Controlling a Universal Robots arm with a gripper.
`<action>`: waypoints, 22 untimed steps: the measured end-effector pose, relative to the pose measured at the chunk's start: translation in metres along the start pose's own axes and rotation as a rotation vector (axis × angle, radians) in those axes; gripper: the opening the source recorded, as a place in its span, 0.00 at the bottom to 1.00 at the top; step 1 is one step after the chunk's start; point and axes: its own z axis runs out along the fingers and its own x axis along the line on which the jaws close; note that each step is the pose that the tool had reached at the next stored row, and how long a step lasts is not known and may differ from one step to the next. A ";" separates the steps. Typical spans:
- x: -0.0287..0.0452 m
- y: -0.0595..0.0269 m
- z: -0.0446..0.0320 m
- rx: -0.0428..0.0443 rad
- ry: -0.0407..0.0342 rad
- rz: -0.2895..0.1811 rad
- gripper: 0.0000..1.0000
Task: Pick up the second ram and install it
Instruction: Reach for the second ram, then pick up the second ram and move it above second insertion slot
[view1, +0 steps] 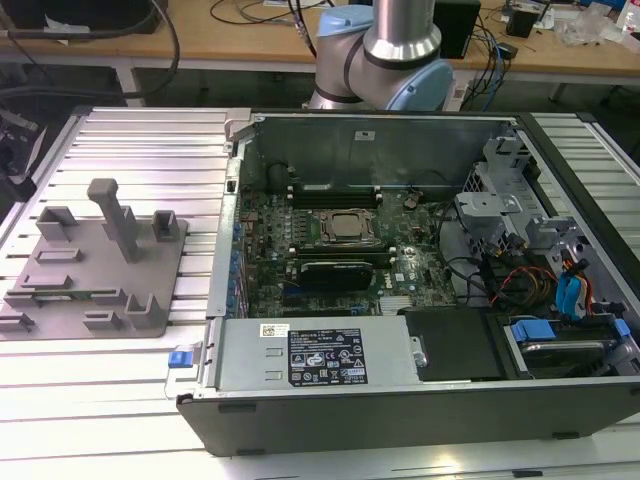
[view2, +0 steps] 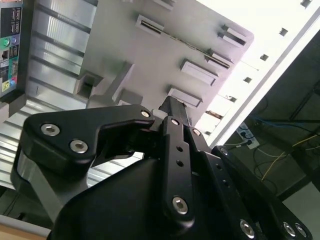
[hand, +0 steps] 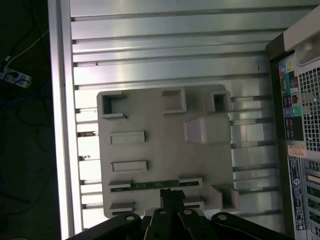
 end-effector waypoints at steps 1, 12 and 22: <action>0.0018 -0.0003 0.0026 0.0001 0.0001 0.000 0.08; 0.0085 -0.0014 0.0172 -0.0002 0.0002 0.000 0.08; 0.0085 -0.0014 0.0172 -0.0009 0.0009 -0.014 0.08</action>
